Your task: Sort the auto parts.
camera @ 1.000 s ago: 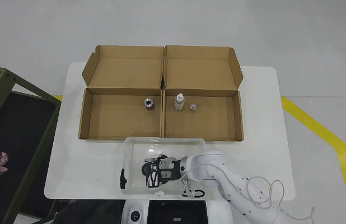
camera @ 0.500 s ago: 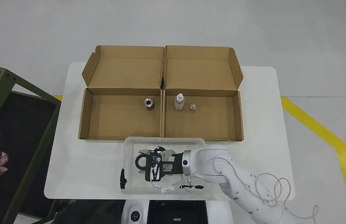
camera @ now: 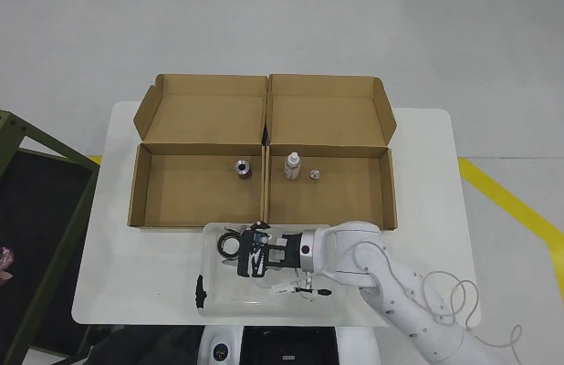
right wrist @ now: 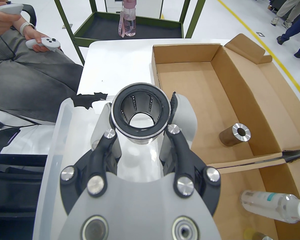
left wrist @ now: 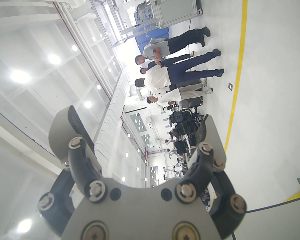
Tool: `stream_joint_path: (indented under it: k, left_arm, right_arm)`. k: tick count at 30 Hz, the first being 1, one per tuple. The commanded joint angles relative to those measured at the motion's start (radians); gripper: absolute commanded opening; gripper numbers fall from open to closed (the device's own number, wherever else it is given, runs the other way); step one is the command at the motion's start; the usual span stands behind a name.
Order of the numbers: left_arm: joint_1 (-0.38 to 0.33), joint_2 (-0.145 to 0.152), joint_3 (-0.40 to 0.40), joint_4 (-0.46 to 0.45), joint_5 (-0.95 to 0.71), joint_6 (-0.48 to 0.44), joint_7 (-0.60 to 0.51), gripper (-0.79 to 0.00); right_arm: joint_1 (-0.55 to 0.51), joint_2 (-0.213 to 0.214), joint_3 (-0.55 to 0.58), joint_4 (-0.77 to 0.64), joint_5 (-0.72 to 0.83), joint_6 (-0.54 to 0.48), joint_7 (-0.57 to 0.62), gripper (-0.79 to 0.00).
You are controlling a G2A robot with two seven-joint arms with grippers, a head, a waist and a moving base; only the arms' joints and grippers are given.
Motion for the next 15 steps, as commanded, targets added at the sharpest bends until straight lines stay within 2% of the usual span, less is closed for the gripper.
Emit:
stream_joint_path:
  k: [1,15]
  left_arm:
    - [0.000,0.000,0.000,0.000,0.000,0.000,0.000,0.000]
    - [0.000,0.000,0.000,0.000,0.000,0.000,0.000,0.000]
  right_arm:
    - [0.007,-0.001,0.000,0.002,0.006,0.007,-0.003,-0.785]
    - [0.097,-0.025,-0.030,0.106,0.004,0.080,-0.040,-0.785]
